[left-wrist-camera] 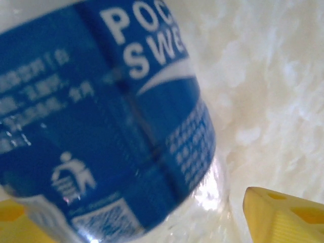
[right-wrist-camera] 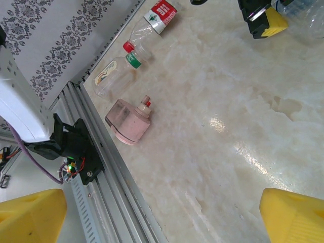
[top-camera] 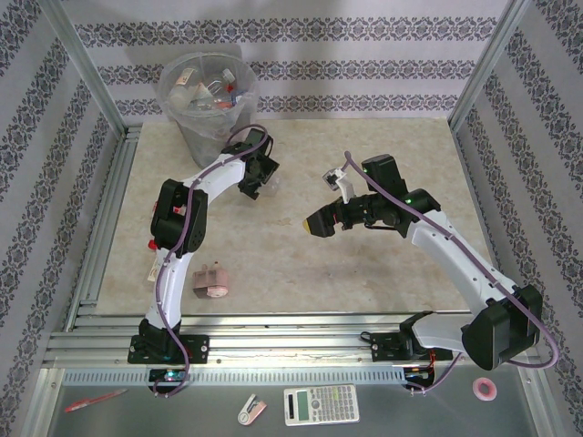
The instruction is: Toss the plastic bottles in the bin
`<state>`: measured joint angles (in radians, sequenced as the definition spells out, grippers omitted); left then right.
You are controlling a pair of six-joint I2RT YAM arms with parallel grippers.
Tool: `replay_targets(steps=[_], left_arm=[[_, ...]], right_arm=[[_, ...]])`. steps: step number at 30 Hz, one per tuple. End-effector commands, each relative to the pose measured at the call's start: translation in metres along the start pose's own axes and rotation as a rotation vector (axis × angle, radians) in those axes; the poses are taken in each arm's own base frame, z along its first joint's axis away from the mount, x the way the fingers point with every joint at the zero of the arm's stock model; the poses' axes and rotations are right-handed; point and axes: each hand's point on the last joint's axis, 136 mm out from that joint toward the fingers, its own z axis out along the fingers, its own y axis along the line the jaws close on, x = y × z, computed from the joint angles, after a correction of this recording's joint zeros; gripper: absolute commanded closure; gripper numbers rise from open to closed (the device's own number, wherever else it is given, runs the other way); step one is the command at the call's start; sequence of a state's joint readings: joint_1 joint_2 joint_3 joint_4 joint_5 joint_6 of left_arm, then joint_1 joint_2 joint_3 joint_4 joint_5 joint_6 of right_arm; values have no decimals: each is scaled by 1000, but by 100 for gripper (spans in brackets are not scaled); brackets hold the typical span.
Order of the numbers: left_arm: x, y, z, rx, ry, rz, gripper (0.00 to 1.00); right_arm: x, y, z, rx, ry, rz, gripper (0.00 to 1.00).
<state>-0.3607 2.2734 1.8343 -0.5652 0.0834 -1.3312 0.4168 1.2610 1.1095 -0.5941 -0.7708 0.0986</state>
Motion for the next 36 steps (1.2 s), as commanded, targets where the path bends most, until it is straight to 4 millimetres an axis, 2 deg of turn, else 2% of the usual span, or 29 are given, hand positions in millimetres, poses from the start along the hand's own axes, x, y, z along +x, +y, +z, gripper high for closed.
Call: replay_targets(steps=[1,8,12,15,24,30,36], left_arm=[[15,26,1,-82,49,69,23],[25,49,-8,-98,94,159,39],[27,59,-26,-90,89,229,50],[30,65,-44,-77,81,290,54],[33,74,-121,9,-24,496,57],[26,64,-186,92,-147,678,57],[5,46,-262,177,-348,811,57]], right_arm=[[-8,4,-1,-10,-18,-36,2],[-11,5,-1,-12,-25,-39,2],[-12,6,-1,-11,-29,-36,2],[-13,5,-1,-7,-33,-32,2],[-18,0,8,3,-32,-12,2],[-23,-4,19,25,-13,1,2],[-33,-3,25,22,-20,-16,2]])
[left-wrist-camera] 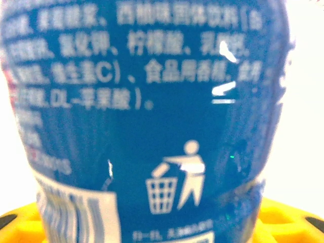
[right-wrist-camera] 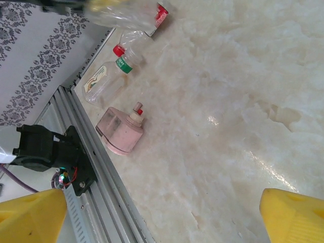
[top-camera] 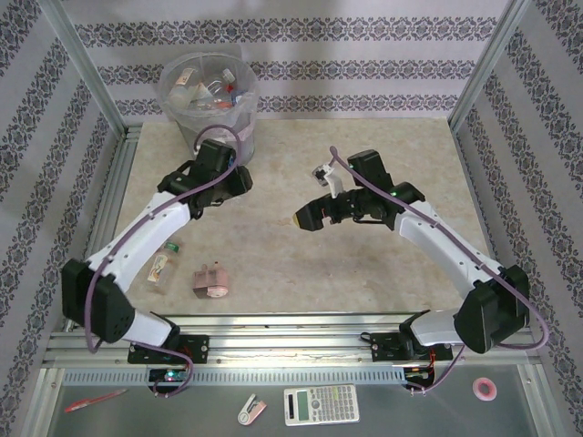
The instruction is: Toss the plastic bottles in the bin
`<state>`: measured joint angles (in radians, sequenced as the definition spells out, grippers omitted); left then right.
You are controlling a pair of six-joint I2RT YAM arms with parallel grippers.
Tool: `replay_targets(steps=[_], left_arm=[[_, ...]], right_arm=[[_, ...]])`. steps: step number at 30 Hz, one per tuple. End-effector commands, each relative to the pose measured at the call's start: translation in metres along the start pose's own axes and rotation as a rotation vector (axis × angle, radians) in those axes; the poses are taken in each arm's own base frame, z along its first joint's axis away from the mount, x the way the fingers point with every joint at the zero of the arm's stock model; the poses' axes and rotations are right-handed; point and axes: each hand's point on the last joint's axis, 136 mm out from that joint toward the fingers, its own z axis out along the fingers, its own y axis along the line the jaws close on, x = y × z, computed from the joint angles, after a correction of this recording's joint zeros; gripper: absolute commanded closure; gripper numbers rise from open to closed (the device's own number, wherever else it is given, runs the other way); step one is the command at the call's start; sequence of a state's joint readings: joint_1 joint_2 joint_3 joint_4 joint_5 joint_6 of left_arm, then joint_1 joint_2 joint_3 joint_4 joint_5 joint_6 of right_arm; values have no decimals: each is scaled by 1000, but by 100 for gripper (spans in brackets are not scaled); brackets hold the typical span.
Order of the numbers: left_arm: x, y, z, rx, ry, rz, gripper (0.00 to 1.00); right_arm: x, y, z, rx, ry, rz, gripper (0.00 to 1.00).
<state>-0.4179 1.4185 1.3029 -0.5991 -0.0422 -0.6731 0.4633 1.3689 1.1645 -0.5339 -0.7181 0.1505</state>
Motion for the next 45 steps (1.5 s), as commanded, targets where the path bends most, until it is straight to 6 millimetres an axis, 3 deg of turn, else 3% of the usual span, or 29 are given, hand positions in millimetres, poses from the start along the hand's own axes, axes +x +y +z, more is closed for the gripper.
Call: replay_targets(steps=[1,6,11,16,23,30,33,37,45], left_arm=[[-28,2,-39,-37,-129,160,57],[-82,-7,-97,-42,-375,248,58],[-139,-39,-158,47,-656,314,62],[-182,-83,-215,177,-863,392,62],[-212,-134,-260,317,-1002,546,62],[-222,-151,-324,390,-1311,619,62],[-226,-152,-343,376,-1398,634,63],[-230,-153,-353,354,-1461,644,66],[-230,-156,-338,351,-1435,651,69]], right_arm=[[-20,6,1,-1,-33,-37,2],[-32,9,2,-5,-41,-55,2],[-37,9,5,-13,-39,-59,2],[-44,13,3,-16,-60,-76,2],[-64,18,-1,11,-139,-125,2],[-72,17,2,19,-149,-133,2],[-74,15,3,20,-145,-130,2],[-86,16,-3,49,-196,-159,2],[-131,28,-45,156,-470,-313,2]])
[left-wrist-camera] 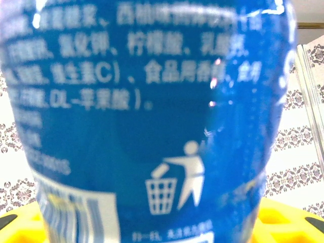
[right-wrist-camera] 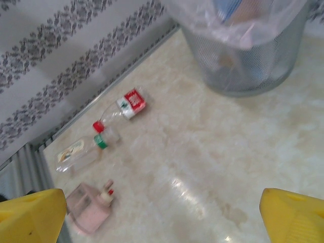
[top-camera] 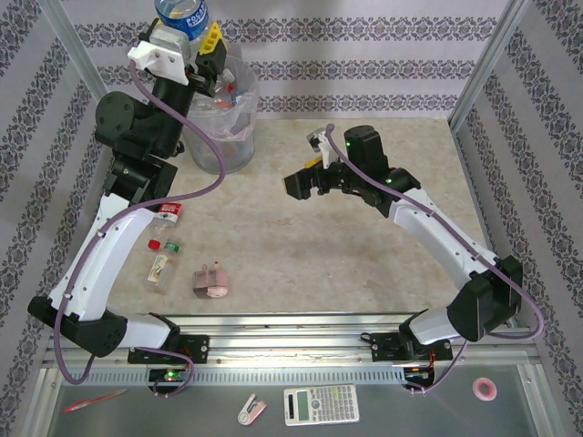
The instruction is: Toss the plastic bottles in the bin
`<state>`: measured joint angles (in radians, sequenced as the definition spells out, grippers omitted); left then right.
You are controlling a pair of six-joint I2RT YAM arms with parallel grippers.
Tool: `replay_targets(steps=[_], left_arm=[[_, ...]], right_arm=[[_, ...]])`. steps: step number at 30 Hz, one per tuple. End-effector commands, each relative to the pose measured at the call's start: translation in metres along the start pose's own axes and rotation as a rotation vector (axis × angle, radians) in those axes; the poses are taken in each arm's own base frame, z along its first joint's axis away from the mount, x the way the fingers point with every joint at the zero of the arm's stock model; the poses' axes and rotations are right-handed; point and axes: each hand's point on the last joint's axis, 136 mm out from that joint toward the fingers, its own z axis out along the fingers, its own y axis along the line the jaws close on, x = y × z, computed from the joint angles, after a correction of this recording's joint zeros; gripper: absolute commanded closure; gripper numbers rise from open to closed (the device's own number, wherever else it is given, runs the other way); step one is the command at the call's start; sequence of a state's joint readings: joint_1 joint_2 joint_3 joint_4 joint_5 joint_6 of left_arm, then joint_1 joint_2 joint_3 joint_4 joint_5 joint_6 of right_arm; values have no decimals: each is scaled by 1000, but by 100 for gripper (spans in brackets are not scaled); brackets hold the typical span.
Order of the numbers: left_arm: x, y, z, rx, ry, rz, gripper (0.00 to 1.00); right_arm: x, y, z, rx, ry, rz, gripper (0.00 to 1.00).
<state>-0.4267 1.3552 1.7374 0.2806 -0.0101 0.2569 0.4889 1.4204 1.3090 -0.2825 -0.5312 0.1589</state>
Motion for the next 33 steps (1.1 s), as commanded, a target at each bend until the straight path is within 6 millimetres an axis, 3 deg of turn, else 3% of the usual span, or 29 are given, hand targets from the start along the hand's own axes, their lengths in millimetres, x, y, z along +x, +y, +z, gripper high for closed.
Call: replay_targets(steps=[1,9,19,22,26,30,31,33], left_arm=[[-19,-3,-3,2,-80,8,70],[-9,-2,-1,-13,-58,22,72],[13,5,7,-62,3,20,73],[31,18,14,-94,68,-20,72],[93,49,26,-152,258,-140,71],[194,69,28,-169,576,-305,61],[217,70,26,-169,654,-354,53],[271,62,19,-120,832,-466,24]], right_arm=[[-47,11,-24,42,-206,-117,2],[-72,24,-50,49,-388,-234,2],[-76,25,-49,43,-398,-244,2],[-76,24,-46,38,-391,-238,2],[-76,22,-41,36,-372,-228,2],[-73,21,-37,25,-356,-211,2],[-72,22,-36,21,-352,-208,2],[-70,22,-37,18,-342,-202,2]])
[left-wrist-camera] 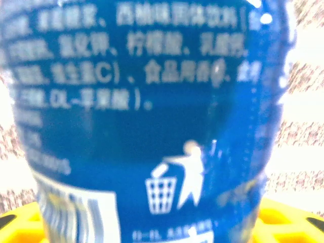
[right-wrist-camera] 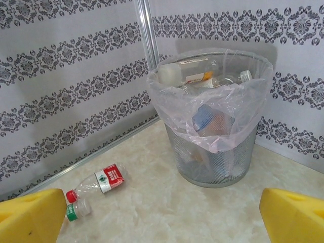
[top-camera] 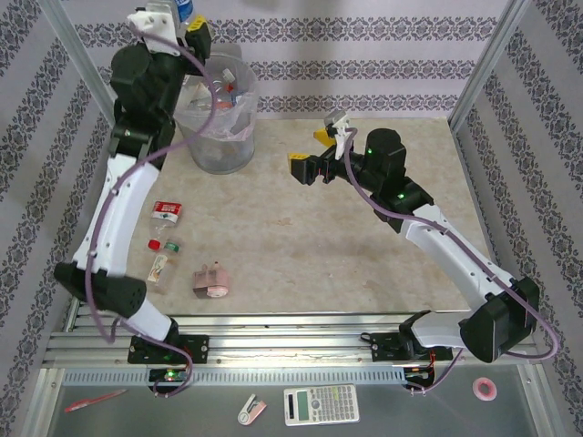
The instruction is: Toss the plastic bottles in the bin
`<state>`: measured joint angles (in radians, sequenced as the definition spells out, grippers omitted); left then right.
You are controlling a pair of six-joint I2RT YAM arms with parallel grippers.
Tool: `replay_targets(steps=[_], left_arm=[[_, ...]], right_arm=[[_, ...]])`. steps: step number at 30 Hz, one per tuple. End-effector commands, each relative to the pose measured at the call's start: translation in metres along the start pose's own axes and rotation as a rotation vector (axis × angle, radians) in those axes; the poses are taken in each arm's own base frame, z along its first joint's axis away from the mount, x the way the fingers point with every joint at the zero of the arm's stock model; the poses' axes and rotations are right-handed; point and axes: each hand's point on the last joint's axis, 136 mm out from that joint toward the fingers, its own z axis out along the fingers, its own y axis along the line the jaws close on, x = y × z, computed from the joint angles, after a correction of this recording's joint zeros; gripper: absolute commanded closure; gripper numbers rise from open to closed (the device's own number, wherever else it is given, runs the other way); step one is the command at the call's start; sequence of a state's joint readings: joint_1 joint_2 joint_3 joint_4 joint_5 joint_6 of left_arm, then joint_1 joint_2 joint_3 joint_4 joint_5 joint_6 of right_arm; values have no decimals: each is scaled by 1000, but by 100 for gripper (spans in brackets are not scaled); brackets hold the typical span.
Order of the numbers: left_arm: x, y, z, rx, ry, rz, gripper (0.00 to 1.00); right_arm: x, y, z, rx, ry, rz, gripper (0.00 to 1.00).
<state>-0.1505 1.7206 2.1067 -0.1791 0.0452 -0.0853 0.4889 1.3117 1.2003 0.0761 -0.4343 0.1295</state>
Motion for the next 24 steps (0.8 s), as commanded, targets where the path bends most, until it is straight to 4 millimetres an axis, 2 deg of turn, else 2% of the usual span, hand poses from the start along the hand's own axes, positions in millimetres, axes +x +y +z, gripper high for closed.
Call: replay_targets(steps=[1,2,4,5,7,9,13,19,24], left_arm=[[124,9,21,25,462,-222,15],[142,15,25,-6,527,-229,3],[160,31,31,-76,591,-232,0],[156,34,32,-84,594,-255,0],[136,33,33,-81,551,-291,0],[109,27,29,-55,485,-323,0],[75,25,8,-78,425,-340,0],[52,28,-34,-151,408,-324,0],[53,35,-70,-203,391,-344,0]], right_arm=[[-10,9,-2,-35,-12,0,2],[-9,11,-4,-43,-7,1,2],[-6,16,-6,-65,8,4,2],[-5,17,-8,-72,13,9,2],[-1,21,-12,-83,25,13,2],[4,22,-16,-80,31,19,2],[13,24,-24,-80,42,24,2],[23,26,-33,-82,61,28,2],[29,27,-34,-100,81,52,2]])
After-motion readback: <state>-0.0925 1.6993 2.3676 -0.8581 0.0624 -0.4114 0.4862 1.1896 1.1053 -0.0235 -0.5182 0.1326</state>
